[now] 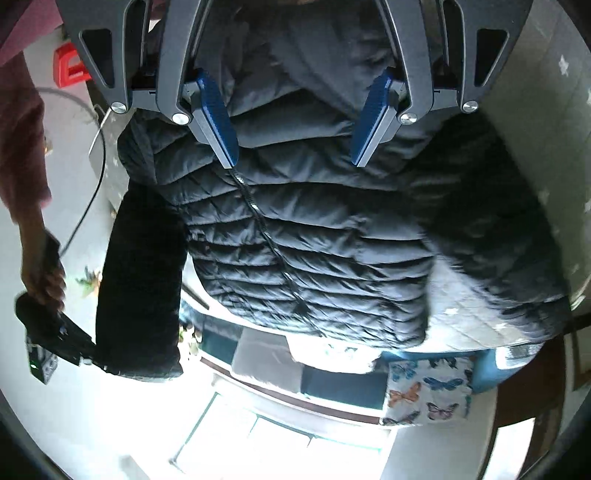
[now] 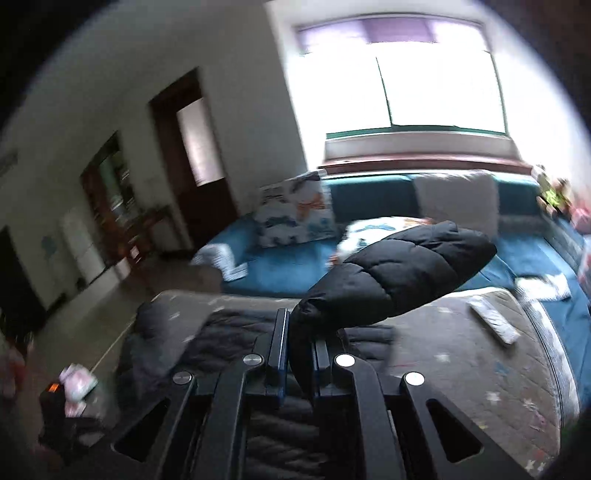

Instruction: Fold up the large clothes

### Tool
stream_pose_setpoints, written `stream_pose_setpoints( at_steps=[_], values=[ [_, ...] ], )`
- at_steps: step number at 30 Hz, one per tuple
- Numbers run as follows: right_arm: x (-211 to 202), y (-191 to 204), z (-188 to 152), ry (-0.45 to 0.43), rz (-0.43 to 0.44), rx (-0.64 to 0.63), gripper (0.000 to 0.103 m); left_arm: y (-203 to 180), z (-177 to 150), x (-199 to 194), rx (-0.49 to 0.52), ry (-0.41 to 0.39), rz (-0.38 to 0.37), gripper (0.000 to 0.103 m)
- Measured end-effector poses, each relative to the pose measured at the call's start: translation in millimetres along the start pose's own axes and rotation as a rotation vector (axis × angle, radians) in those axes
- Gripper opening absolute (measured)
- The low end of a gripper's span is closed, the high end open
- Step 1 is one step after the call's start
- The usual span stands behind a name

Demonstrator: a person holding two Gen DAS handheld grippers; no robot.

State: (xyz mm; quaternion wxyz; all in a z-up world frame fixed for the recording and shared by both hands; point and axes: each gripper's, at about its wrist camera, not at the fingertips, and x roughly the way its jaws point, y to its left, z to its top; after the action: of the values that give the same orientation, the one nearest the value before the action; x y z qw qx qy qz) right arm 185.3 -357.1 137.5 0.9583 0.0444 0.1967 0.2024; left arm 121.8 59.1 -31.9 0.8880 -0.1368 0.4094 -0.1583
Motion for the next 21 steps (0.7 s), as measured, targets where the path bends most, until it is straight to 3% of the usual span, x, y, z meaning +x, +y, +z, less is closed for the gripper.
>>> stream_pose_setpoints(
  at_steps=[4,10,16,19,21],
  values=[
    [19.1,74.7,-23.6,0.076,0.055,-0.12,0.011,18.9,-14.5,-23.9,-0.04,-0.05,-0.022,0.067],
    [62.5,177.1,-120.5,0.265,0.078,-0.349,0.012,38.6,-35.2,-36.7,-0.096,-0.074,-0.062,0.067],
    [97.3,204.6,-203.4,0.48,0.046,-0.478,0.014,39.2,-49.3,-22.3,-0.127,-0.045,-0.102,0.067],
    [92.8,215.0,-214.9,0.485,0.01,-0.592,0.016,38.4,-51.4,-13.4,-0.14,-0.036,-0.104,0.067],
    [83.4,216.9,-211.8,0.475,0.033,-0.617,0.028,38.6,-49.7,-10.4,-0.159,-0.036,-0.124,0.067]
  ],
)
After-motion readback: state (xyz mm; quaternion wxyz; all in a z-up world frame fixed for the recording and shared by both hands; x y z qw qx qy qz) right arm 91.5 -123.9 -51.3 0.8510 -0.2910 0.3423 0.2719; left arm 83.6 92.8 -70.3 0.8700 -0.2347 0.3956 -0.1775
